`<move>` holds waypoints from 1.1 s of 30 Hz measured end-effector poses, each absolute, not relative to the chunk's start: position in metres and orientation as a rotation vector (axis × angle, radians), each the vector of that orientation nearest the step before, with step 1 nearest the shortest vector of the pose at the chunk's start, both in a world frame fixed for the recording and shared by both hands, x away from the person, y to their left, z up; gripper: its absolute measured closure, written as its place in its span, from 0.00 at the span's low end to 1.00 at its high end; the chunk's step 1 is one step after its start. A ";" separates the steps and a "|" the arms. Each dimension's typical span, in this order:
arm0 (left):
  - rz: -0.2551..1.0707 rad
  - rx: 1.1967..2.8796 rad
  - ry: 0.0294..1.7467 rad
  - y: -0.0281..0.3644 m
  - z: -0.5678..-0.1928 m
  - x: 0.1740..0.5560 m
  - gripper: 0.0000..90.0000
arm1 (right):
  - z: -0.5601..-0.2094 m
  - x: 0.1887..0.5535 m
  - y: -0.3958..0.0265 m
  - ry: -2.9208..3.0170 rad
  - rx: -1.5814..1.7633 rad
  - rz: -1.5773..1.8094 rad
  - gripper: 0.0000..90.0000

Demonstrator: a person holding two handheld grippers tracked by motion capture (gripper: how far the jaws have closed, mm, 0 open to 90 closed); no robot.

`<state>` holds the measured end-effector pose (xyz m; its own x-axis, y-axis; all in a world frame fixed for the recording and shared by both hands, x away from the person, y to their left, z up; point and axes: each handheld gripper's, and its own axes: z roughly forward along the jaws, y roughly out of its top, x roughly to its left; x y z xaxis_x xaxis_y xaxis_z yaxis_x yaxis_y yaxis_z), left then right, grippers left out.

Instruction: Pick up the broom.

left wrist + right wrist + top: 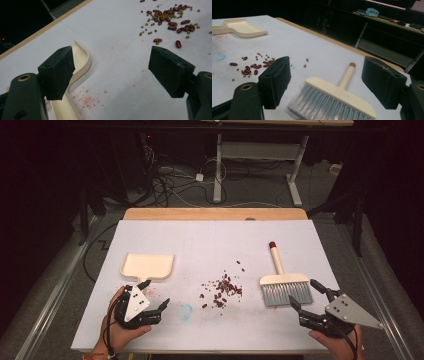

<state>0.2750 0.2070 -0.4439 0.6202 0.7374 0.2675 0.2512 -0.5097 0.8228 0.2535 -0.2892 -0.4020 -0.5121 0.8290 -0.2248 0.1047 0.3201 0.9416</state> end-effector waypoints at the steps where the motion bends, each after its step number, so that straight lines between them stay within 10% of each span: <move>1: 0.787 2.063 0.778 0.207 -0.445 0.276 0.22 | -0.402 0.254 -0.290 1.846 0.830 1.235 0.26; 19: 0.762 2.097 0.788 0.201 -0.449 0.276 0.22 | -0.409 0.272 -0.304 1.875 0.881 1.143 0.26; 33: 0.736 2.126 0.791 0.201 -0.453 0.276 0.22 | -0.401 0.372 -0.294 2.144 1.276 0.882 0.34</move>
<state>0.2761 0.2012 -0.4529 0.6456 0.7226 0.2472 0.2993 -0.5371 0.7886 0.3718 -0.2938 -0.4009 -0.4429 0.8927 -0.0830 0.5762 0.3543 0.7365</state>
